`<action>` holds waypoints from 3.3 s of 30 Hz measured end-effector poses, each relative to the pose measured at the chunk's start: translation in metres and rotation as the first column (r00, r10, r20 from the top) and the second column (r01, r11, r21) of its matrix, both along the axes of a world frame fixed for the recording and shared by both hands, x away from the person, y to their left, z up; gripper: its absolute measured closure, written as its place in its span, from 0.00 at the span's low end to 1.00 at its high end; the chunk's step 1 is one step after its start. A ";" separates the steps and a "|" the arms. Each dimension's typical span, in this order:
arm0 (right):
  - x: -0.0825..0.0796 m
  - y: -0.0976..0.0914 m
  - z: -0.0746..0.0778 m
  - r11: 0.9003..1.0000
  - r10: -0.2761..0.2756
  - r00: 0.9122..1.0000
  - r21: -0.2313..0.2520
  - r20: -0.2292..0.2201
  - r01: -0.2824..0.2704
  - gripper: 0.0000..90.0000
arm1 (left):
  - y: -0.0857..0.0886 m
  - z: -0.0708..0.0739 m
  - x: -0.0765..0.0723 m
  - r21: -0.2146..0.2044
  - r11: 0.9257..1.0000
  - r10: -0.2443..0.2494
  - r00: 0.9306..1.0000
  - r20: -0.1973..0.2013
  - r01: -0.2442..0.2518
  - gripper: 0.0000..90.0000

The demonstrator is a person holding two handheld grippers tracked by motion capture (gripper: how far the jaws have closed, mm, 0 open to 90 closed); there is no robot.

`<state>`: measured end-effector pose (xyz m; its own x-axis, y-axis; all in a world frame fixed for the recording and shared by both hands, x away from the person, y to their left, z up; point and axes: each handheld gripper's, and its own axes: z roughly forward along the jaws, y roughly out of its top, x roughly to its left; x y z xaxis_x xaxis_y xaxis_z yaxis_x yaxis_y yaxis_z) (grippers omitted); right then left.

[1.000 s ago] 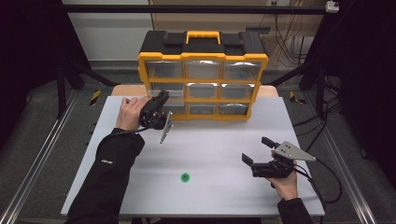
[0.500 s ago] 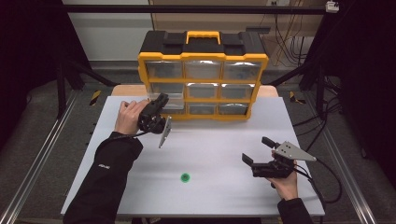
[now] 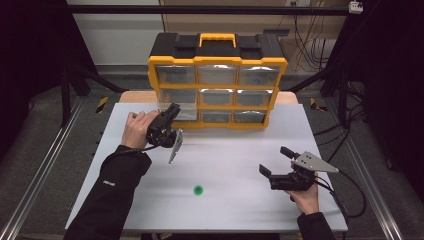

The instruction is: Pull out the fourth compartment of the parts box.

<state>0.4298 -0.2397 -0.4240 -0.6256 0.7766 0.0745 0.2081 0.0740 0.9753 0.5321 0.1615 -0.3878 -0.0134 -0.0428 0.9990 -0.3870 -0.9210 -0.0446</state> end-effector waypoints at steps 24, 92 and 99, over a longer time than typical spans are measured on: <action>0.000 0.000 0.000 1.000 0.001 1.000 0.000 0.003 -0.001 0.00 | 0.002 -0.002 -0.017 -0.002 1.000 -0.016 1.000 0.007 0.016 0.87; -0.001 -0.001 0.002 1.000 -0.006 1.000 0.010 -0.001 0.006 0.00 | 0.020 0.047 -0.044 -0.696 0.614 -0.251 0.743 -0.620 -0.373 0.07; -0.002 -0.001 0.002 1.000 -0.008 1.000 0.010 -0.011 0.008 0.00 | 0.029 0.039 -0.054 -0.711 0.574 -0.272 0.724 -0.634 -0.407 0.05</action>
